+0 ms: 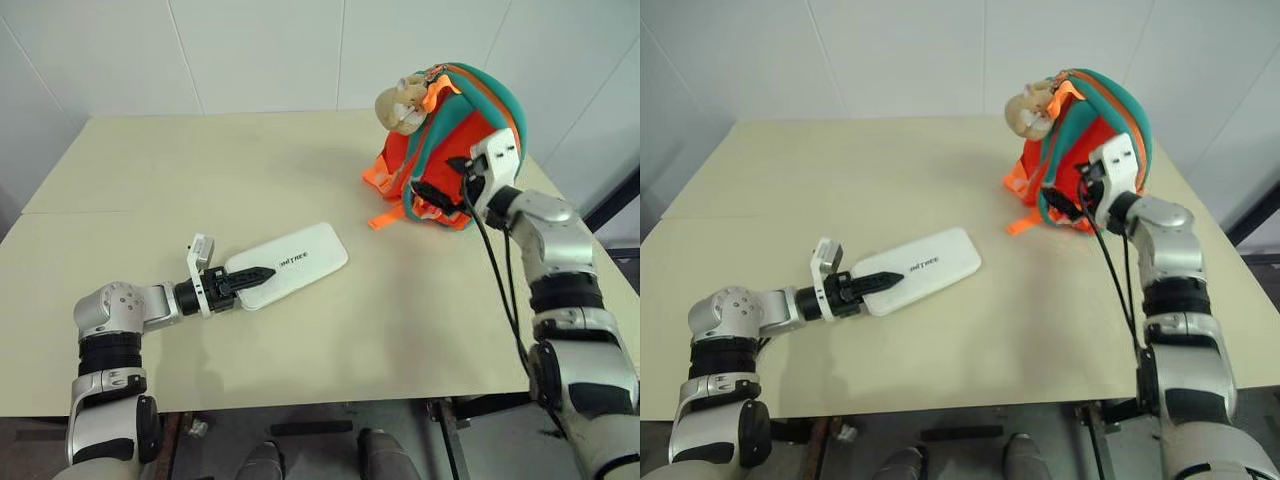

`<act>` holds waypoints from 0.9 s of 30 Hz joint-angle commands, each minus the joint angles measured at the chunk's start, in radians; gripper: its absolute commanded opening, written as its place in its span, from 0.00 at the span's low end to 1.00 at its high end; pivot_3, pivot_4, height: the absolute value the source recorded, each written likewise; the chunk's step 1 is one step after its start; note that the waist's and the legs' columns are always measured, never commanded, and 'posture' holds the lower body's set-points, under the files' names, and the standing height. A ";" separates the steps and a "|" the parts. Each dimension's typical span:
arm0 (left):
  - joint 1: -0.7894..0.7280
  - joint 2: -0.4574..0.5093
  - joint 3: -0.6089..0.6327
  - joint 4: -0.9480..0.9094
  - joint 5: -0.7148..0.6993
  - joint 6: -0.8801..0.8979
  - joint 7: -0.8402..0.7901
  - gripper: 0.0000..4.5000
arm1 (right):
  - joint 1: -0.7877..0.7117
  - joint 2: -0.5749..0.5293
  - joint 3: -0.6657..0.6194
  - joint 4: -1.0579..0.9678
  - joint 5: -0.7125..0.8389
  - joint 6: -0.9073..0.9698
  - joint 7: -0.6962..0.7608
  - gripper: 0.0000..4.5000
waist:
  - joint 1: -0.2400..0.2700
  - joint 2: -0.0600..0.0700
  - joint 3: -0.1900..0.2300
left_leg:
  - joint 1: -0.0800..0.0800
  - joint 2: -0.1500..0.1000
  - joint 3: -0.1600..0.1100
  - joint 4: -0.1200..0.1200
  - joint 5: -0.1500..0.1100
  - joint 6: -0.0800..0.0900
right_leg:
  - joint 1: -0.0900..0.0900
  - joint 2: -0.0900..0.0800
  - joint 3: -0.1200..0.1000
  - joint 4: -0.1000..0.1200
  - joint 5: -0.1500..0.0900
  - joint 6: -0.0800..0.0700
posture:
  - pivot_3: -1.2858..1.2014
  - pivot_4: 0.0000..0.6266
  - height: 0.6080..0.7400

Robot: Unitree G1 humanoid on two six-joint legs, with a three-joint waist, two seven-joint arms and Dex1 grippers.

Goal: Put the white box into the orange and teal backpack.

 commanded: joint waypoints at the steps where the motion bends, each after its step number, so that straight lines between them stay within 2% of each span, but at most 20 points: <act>1: 0.026 -0.012 0.007 -0.085 -0.040 -0.011 0.007 0.29 | -0.096 0.040 0.011 0.132 -0.034 -0.078 -0.038 1.00 | -0.001 0.000 0.000 | 0.000 0.000 0.000 -0.001 0.000 -0.001 | 0.000 0.000 0.000 -0.001 0.000 0.000 | 0.52 0.24 1.00; 5: 0.042 -0.036 0.029 -0.120 -0.049 -0.023 0.033 0.29 | -0.207 0.105 -0.003 0.313 -0.048 -0.136 -0.083 1.00 | -0.004 0.000 0.000 | 0.000 0.000 0.000 -0.003 0.001 -0.002 | -0.001 0.000 0.000 -0.001 0.000 0.000 | 0.52 0.24 1.00; 11: 0.073 -0.057 0.075 -0.159 -0.070 -0.038 0.083 0.29 | -0.286 0.167 -0.003 0.461 -0.086 -0.225 -0.148 1.00 | -0.008 0.000 0.000 | 0.000 0.000 0.000 -0.005 0.002 -0.004 | -0.002 0.000 0.000 0.002 0.000 0.000 | 0.52 0.24 1.00; 14: 0.093 -0.080 0.100 -0.187 -0.087 -0.054 0.109 0.29 | -0.302 0.194 -0.012 0.492 -0.096 -0.283 -0.168 0.86 | -0.013 0.000 0.000 | 0.000 0.000 0.000 -0.005 0.002 -0.004 | -0.002 0.000 0.000 0.002 0.000 0.000 | 0.52 0.24 1.00; 18: 0.127 -0.102 0.129 -0.231 -0.110 -0.062 0.144 0.29 | -0.319 0.226 -0.046 0.507 -0.081 -0.323 -0.144 0.56 | -0.023 0.000 0.000 | 0.000 0.000 0.000 -0.005 0.002 -0.004 | -0.002 0.000 0.000 0.002 0.000 0.000 | 0.52 0.24 1.00; 21: 0.156 -0.109 0.162 -0.258 -0.134 -0.086 0.164 0.29 | -0.332 0.267 -0.145 0.486 0.036 -0.331 0.035 0.33 | -0.034 0.000 0.000 | 0.000 0.001 0.000 -0.005 0.002 -0.004 | -0.002 0.000 0.000 0.003 0.000 0.000 | 0.52 0.24 1.00; 25: 0.177 -0.108 0.210 -0.284 -0.161 -0.163 0.164 0.29 | -0.335 0.286 -0.179 0.450 0.098 -0.283 0.247 0.03 | -0.035 0.000 0.000 | 0.000 0.001 0.000 -0.005 0.002 -0.004 | -0.002 0.001 0.000 0.004 0.000 0.000 | 0.52 0.24 1.00; 27: 0.190 -0.093 0.219 -0.295 -0.167 -0.201 0.152 0.29 | -0.334 0.287 -0.179 0.421 0.121 -0.226 0.348 0.01 | -0.035 0.000 0.000 | 0.000 0.001 0.000 -0.005 0.002 -0.004 | -0.002 0.001 0.000 0.004 0.000 0.000 | 0.52 0.24 1.00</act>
